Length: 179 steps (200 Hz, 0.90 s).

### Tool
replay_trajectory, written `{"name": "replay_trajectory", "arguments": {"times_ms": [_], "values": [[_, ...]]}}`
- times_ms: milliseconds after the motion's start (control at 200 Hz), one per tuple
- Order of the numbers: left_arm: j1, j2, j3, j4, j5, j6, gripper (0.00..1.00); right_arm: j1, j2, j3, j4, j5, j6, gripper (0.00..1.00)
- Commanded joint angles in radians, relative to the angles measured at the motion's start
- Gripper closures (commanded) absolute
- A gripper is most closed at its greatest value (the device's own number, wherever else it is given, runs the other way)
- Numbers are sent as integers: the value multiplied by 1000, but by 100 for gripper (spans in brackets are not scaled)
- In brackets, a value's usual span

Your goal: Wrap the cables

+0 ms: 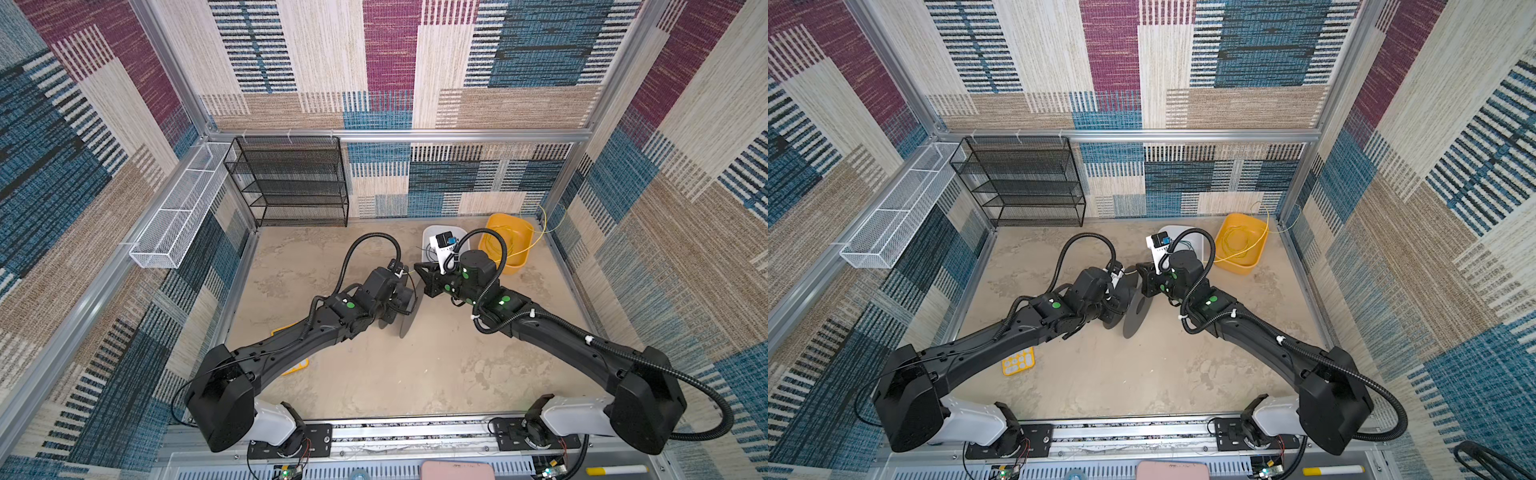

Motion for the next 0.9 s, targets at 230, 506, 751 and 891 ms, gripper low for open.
{"name": "replay_trajectory", "arguments": {"times_ms": [230, 506, 751, 891], "values": [[7, 9, 33, -25, 32, 78, 84, -36, -49, 64, -195, -54, -196, 100], [11, 10, 32, -10, 60, 134, 79, -38, -34, 89, -305, -18, -255, 100], [13, 21, 33, -1, 79, 150, 74, -47, 41, 147, -291, -35, -288, 100], [12, 9, 23, 22, 82, 177, 69, -47, 90, 206, -310, -52, -301, 100]]}}
